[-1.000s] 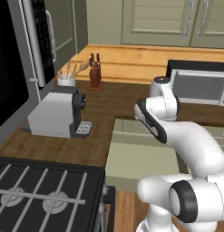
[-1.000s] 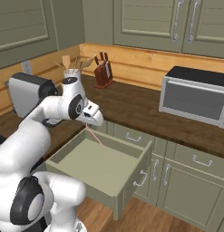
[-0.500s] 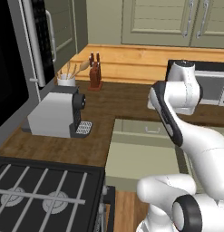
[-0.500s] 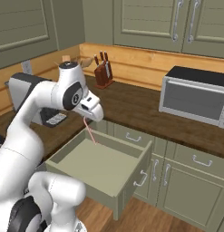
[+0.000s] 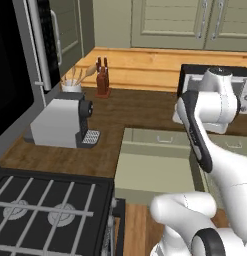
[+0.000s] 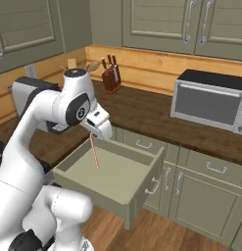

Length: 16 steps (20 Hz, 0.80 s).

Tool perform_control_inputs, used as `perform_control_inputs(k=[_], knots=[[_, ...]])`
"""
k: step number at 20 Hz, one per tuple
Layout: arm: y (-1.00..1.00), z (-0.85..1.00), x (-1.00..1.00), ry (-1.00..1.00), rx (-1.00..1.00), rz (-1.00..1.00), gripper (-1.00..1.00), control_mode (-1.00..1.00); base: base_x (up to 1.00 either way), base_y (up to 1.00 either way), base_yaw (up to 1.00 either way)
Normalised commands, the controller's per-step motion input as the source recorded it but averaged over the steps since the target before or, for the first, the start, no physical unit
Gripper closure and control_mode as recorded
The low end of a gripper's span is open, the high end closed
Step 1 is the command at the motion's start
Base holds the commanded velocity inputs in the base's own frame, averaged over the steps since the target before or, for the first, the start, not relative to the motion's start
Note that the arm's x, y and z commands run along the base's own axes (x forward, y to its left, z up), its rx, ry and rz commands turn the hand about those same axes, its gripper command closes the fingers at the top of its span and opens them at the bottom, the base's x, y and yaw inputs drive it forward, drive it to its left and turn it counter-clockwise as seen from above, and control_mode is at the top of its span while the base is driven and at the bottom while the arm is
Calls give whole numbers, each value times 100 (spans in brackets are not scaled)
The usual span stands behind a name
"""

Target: Take a straw from the drawer in front and place it inside the glass cup on the dining counter.

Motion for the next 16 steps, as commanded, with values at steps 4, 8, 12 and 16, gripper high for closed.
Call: perform_control_inputs(k=[4, 8, 12, 16], knots=[[0, 0, 0, 0, 0, 0, 100, 100, -100, -22, -25], [0, 0, 0, 0, 0, 0, 100, 100, -73, -32, -56], [0, 0, 0, 0, 0, 0, 100, 100, -11, -19, -76], [0, 0, 0, 0, 0, 0, 100, 100, 0, -16, -81]])
